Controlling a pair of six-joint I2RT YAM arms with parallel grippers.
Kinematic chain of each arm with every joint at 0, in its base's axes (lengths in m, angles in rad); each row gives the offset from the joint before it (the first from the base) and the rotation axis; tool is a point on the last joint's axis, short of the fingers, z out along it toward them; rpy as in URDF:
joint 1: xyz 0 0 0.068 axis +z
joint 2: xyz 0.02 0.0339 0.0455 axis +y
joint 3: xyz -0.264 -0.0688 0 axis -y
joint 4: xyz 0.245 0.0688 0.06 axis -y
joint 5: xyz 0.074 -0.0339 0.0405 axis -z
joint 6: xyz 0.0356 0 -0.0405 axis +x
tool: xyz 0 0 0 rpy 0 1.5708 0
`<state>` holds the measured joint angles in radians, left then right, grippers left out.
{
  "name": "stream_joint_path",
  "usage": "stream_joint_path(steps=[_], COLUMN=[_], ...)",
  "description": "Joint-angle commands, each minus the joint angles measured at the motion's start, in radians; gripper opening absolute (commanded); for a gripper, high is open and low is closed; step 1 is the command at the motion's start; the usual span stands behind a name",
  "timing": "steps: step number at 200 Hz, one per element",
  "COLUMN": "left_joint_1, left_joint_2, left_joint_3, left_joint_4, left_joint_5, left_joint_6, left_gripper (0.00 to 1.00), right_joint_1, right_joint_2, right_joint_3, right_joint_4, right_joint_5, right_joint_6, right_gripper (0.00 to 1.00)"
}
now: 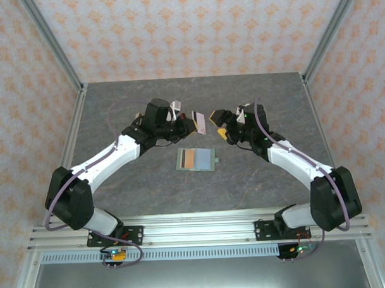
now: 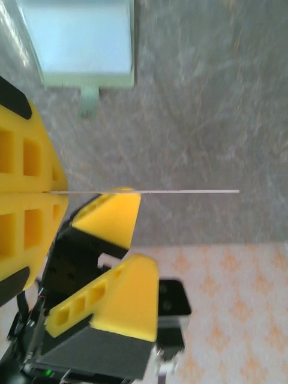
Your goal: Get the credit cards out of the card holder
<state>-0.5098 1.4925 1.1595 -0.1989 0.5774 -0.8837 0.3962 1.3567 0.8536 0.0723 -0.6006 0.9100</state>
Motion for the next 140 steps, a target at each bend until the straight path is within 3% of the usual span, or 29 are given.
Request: stream_joint_path(steps=[1, 27, 96, 140], left_joint_1=[0.009, 0.014, 0.058, 0.126], left_joint_2=[0.03, 0.058, 0.122, 0.099], left_joint_3=[0.096, 0.187, 0.351, 0.342], left_joint_4=[-0.254, -0.402, -0.586, -0.571], left_joint_5=[-0.149, -0.247, -0.461, -0.474], left_joint_6=[0.217, 0.338, 0.566, 0.653], left_gripper=[0.0, 0.0, 0.0, 0.0], right_joint_1=[-0.008, -0.008, -0.02, -0.02], right_joint_2=[-0.001, -0.014, -0.015, 0.023], right_joint_3=[0.01, -0.026, -0.016, 0.022], right_joint_4=[-0.225, -0.228, -0.343, -0.393], right_joint_5=[0.095, 0.118, 0.138, 0.139], right_joint_6=[-0.134, -0.178, -0.362, -0.43], right_gripper=[0.92, 1.0, 0.99, 0.99])
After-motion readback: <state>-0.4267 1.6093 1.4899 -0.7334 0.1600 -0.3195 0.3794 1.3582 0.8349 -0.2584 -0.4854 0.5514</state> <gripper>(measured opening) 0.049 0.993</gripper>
